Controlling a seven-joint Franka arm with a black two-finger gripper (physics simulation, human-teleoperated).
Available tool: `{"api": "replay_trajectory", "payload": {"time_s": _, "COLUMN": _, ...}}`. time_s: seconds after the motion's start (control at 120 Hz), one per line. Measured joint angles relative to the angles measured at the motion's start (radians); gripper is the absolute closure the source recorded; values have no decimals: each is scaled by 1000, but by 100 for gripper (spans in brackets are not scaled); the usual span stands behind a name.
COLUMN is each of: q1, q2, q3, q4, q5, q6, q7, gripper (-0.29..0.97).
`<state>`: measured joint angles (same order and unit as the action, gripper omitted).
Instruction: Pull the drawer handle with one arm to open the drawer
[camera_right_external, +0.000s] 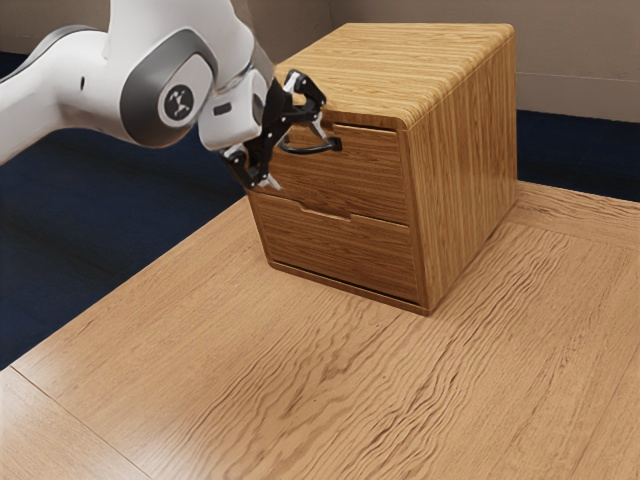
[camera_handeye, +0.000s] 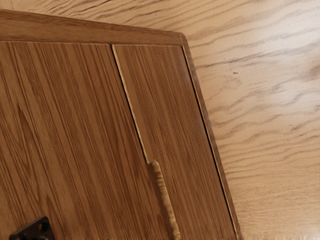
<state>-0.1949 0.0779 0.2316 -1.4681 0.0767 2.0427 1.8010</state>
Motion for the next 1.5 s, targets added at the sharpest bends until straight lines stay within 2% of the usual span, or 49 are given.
{"api": "replay_trajectory", "payload": {"time_s": 0.417, "q1": 2, "q2": 4, "q3": 21, "q4": 23, "q5": -1, "q6": 4, "q7": 13, "gripper": 0}}
{"api": "replay_trajectory", "payload": {"time_s": 0.633, "q1": 1, "q2": 53, "q3": 23, "q4": 23, "q5": -1, "q6": 6, "q7": 16, "gripper": 0}}
{"api": "replay_trajectory", "payload": {"time_s": 1.217, "q1": 41, "q2": 98, "q3": 31, "q4": 25, "q5": -2, "q6": 34, "q7": 17, "gripper": -1}}
{"api": "replay_trajectory", "payload": {"time_s": 1.5, "q1": 36, "q2": 31, "q3": 31, "q4": -67, "q5": -2, "q6": 50, "q7": 16, "gripper": 1}}
